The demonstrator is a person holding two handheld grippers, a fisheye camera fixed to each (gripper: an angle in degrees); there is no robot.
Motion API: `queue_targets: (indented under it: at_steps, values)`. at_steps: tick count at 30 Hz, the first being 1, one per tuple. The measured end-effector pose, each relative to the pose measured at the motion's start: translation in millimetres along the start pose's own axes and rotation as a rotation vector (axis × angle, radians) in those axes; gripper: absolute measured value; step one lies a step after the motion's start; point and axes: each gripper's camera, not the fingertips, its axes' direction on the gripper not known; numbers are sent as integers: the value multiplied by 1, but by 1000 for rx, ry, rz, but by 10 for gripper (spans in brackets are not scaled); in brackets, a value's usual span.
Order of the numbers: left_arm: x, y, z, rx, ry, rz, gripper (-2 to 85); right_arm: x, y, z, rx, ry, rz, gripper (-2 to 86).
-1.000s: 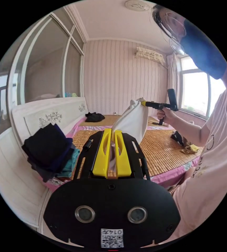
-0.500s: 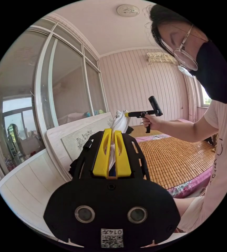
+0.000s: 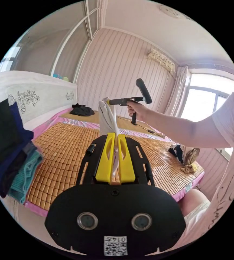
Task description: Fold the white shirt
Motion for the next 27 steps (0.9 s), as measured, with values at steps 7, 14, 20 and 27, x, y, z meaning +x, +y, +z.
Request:
queue_targets:
  at_steps: [7, 14, 20, 27]
  values:
    - [-62, -30, 118, 25, -92, -67, -9, 65, -46, 76, -93, 76, 62, 10]
    - [-271, 16, 179, -85, -405, -328, 12, -5, -167, 281, -174, -93, 40, 50]
    - [-380, 104, 201, -245, -509, -534, 56, -43, -102, 354, -223, -111, 49, 104]
    - [-348, 102, 229, -192, -448, -359, 35, -28, 4, 281, -260, -200, -99, 45]
